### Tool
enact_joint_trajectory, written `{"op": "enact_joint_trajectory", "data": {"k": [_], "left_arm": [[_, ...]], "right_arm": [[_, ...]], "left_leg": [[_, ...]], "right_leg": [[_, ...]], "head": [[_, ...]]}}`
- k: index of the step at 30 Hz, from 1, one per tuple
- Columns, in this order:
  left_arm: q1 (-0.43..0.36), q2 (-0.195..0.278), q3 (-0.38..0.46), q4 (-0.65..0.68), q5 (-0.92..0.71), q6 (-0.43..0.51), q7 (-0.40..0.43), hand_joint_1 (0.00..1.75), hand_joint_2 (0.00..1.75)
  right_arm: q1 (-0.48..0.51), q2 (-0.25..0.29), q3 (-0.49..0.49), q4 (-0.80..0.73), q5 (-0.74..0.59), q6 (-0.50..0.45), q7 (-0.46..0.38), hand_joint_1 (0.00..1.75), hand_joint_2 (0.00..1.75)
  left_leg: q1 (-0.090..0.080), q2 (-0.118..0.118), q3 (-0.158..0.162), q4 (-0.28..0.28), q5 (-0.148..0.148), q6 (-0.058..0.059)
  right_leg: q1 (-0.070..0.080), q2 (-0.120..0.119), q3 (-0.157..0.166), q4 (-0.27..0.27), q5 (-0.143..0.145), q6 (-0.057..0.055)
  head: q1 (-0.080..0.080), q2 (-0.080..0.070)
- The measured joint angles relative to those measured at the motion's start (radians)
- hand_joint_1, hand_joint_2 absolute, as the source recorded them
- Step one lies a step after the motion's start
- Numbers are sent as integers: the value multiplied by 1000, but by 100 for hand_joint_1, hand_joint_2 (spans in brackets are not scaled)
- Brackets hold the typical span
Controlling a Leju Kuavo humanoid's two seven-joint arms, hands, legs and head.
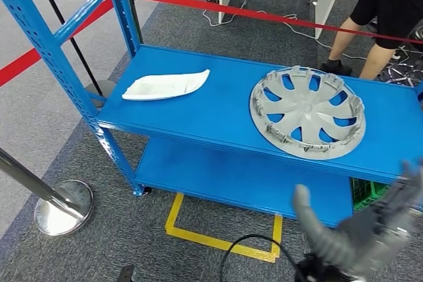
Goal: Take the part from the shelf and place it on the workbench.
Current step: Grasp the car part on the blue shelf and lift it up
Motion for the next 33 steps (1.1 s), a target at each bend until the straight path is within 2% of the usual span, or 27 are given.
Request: {"op": "enact_joint_trajectory", "data": {"k": [1,3,5,8,10,11,13,14,15,16,18,19,21,24,26,28,29,30,31,33], "left_arm": [[0,0,0,0,-3,-2,0,0,175],[0,-1,0,0,-8,-4,0,0,175],[-1,-2,0,0,-13,-5,0,0,175],[-2,-2,0,0,-21,-6,0,0,175],[-4,-1,0,0,-28,-7,0,0,175],[-4,-1,-1,0,-31,-8,0,0,175],[-5,0,-1,-1,-39,-9,0,0,175],[-5,0,-1,-1,-41,-10,0,0,175],[-5,1,-1,-1,-44,-10,0,0,175],[-5,1,-2,-2,-46,-11,0,0,175],[-6,1,-2,-2,-49,-14,1,0,175],[-6,0,-2,-2,-52,-17,1,0,175],[-8,-1,-2,-2,-58,-21,3,0,175],[-11,-2,-4,-2,-71,-26,5,0,175],[-14,-2,-9,-2,-81,-29,9,0,175],[-18,-2,-16,-2,-89,-33,14,0,175],[-20,-2,-21,-2,-93,-35,17,0,175],[-21,-2,-25,-2,-97,-37,20,0,175],[-22,-2,-28,-2,-100,-38,23,0,175],[-25,-3,-31,-2,-105,-40,25,0,175]], "right_arm": [[-11,-17,29,21,-14,3,12,0,175],[-37,-48,87,53,-42,17,38,0,175],[-64,-73,136,80,-66,44,60,0,175],[-92,-102,189,115,-92,99,83,0,175],[-109,-116,214,135,-105,146,101,0,175],[-119,-121,225,147,-106,171,110,0,175],[-138,-132,243,178,-99,212,126,0,175],[-146,-137,251,195,-94,225,133,0,175],[-154,-141,257,210,-90,233,139,0,175],[-162,-144,263,222,-86,238,145,0,175],[-178,-147,273,242,-76,243,158,0,175],[-188,-148,277,251,-67,246,166,0,175],[-212,-149,284,269,-47,252,185,0,175],[-269,-153,292,308,-10,276,213,0,175],[-326,-154,294,345,22,284,230,0,175],[-383,-154,294,385,56,282,246,0,175],[-410,-154,294,408,73,282,255,0,175],[-435,-154,294,430,87,281,266,0,175],[-459,-154,293,450,101,281,275,0,175],[-502,-154,290,483,123,280,291,0,175]], "left_leg": [[0,0,1,0,0,0],[-2,-2,4,1,-1,-3],[-6,-3,3,3,-1,-12],[-5,-3,1,1,2,-28],[-5,-2,-12,29,-21,-38],[-4,-2,-32,74,-48,-44],[-4,-1,-91,200,-108,-52],[-4,-1,-115,250,-122,-54],[-4,-1,-123,268,-118,-55],[-3,-1,-115,251,-96,-55],[-1,-1,-59,138,-31,-55],[0,-1,-29,74,-10,-52],[1,-2,-1,9,0,-41],[0,-2,-2,1,2,-19],[2,0,-2,-2,5,-7],[1,1,-3,-2,6,-2],[0,1,-3,-1,6,-1],[-1,1,-2,-1,6,-1],[-2,0,-1,-1,6,0],[-2,-1,1,-1,6,-1]], "right_leg": [[0,0,14,-31,26,-2],[1,0,77,-158,87,-8],[2,1,122,-249,115,-16],[3,4,128,-268,120,-30],[-2,3,129,-272,125,-39],[-4,2,129,-273,126,-43],[-4,1,128,-273,126,-47],[-4,1,128,-273,126,-47],[-4,1,128,-273,126,-47],[-5,1,128,-273,126,-47],[-5,2,130,-273,126,-43],[-3,3,128,-270,125,-39],[3,4,123,-269,126,-28],[2,3,115,-267,124,-13],[1,1,85,-205,86,-5],[1,0,25,-75,29,-2],[1,0,-3,-19,12,-2],[2,0,-17,7,13,-3],[2,0,-13,-5,32,-5],[3,0,41,-124,101,-11]], "head": [[0,0],[0,0],[-1,0],[-2,0],[-5,0],[-7,0],[-10,0],[-10,0],[-10,0],[-10,0],[-11,0],[-12,0],[-13,0],[-12,0],[-7,0],[-3,0],[-3,0],[-3,0],[-3,0],[-2,0]]}}
